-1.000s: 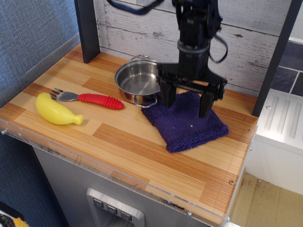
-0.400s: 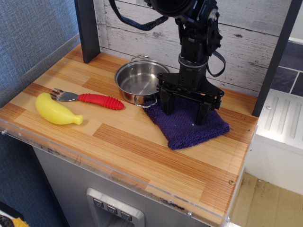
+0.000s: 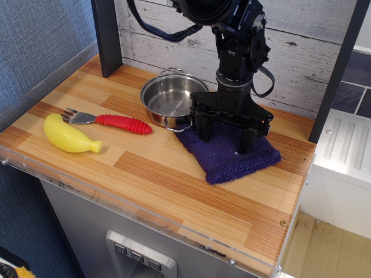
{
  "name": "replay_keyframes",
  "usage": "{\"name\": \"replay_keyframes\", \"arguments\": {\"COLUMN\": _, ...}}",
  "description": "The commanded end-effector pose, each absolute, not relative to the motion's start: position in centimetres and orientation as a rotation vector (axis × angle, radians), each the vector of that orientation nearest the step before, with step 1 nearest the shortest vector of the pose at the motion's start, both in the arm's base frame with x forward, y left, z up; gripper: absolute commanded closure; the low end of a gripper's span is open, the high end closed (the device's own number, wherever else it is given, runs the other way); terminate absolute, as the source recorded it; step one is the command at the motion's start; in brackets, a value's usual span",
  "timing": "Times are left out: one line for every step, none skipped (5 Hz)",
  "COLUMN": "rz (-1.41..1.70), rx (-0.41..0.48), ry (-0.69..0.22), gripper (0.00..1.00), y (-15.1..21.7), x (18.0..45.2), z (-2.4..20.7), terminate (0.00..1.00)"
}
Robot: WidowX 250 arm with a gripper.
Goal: PICK UPTHE TOWEL PUT ON THE ANOTHER SIDE OF THE TABLE
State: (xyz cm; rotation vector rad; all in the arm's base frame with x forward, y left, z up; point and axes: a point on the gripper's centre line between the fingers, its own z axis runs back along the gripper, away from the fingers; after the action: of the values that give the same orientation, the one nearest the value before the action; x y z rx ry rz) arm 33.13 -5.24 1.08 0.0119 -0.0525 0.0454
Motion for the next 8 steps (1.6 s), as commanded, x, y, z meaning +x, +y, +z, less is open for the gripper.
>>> {"name": "replay_keyframes", "arguments": {"rz": 0.042, "rx": 0.03, "ry": -0.064, "gripper": 0.0, "y": -5.4, "x": 29.1, "z": 1.6, "terminate": 0.0}}
{"name": "replay_keyframes", "arguments": {"rz": 0.042, "rx": 0.032, "ry": -0.067, "gripper": 0.0, "y": -5.5, "x": 26.9, "z": 2.1, "terminate": 0.0}}
{"name": "replay_keyframes", "arguments": {"rz": 0.056, "rx": 0.047, "ry": -0.078, "gripper": 0.0, "y": -5.3, "x": 24.1, "z": 2.2, "terminate": 0.0}}
{"name": "replay_keyframes", "arguments": {"rz": 0.056, "rx": 0.063, "ry": -0.079, "gripper": 0.0, "y": -5.1, "x": 22.5, "z": 1.8, "terminate": 0.0}}
{"name": "replay_keyframes", "arguments": {"rz": 0.049, "rx": 0.069, "ry": -0.073, "gripper": 0.0, "y": -5.2, "x": 22.4, "z": 1.8, "terminate": 0.0}}
{"name": "replay_keyframes", "arguments": {"rz": 0.084, "rx": 0.052, "ry": -0.104, "gripper": 0.0, "y": -4.9, "x": 23.2, "z": 2.8, "terminate": 0.0}}
{"name": "replay_keyframes", "arguments": {"rz": 0.107, "rx": 0.028, "ry": -0.118, "gripper": 0.0, "y": -4.7, "x": 24.0, "z": 3.8, "terminate": 0.0}}
{"name": "replay_keyframes", "arguments": {"rz": 0.122, "rx": 0.016, "ry": -0.032, "gripper": 0.0, "y": -4.2, "x": 24.8, "z": 5.4, "terminate": 0.0}}
